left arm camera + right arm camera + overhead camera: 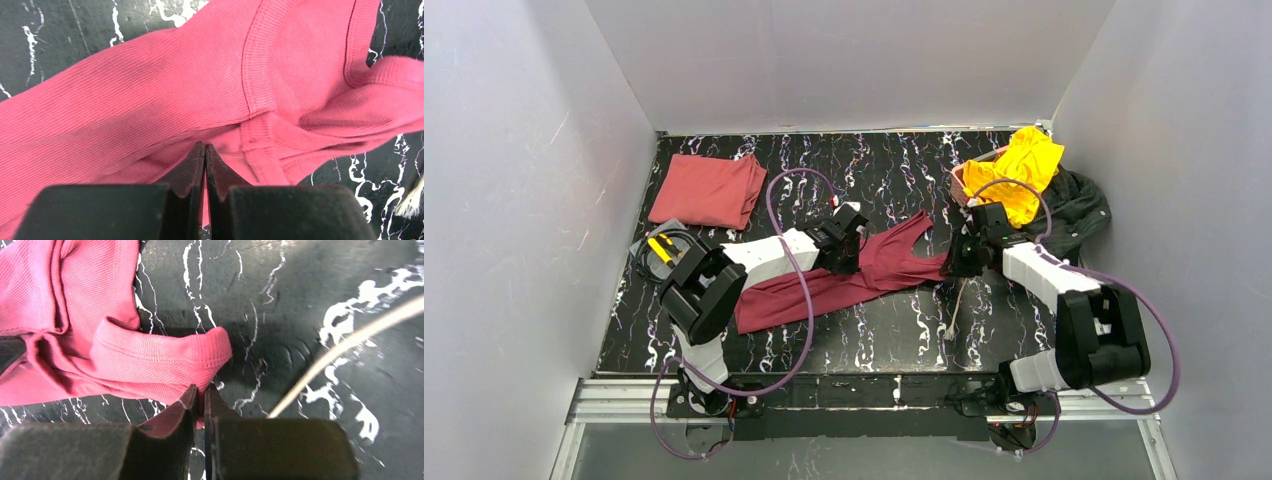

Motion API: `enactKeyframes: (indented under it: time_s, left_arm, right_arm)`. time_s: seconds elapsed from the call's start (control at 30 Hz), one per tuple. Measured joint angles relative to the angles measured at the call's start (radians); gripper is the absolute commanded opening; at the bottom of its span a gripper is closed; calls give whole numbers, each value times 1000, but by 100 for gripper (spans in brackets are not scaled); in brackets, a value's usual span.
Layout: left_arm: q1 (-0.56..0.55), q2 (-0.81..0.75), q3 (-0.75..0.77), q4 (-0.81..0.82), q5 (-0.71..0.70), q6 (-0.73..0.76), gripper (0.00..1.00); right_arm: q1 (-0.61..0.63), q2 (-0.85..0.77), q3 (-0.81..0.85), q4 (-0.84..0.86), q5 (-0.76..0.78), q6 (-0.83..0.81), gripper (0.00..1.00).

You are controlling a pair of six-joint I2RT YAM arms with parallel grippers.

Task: Fold and stack the mixed laundry pile
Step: Fold the tank top at the center of the board.

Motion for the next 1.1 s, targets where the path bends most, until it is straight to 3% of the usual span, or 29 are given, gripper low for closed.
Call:
enactKeyframes:
  time_s: [0.27, 0.5, 0.6, 0.87, 1.1]
  left_arm:
    - [2, -33, -7, 29, -27, -11, 0]
    - [8, -49, -74, 167, 115, 63, 44]
    - [8, -62, -83, 207, 187, 116, 50]
    - [-12, -27, 26, 184, 275, 263, 53]
    - [-37, 51, 76, 116, 273, 316, 48]
  right_arm:
    - [-3, -99, 86, -200, 106, -45, 18]
    - [-33, 43, 130, -237, 66, -63, 14]
    - [-37, 81, 132, -240, 45, -63, 14]
    - [-38, 82, 132, -235, 36, -63, 14]
    - [-39, 82, 132, -235, 35, -63, 14]
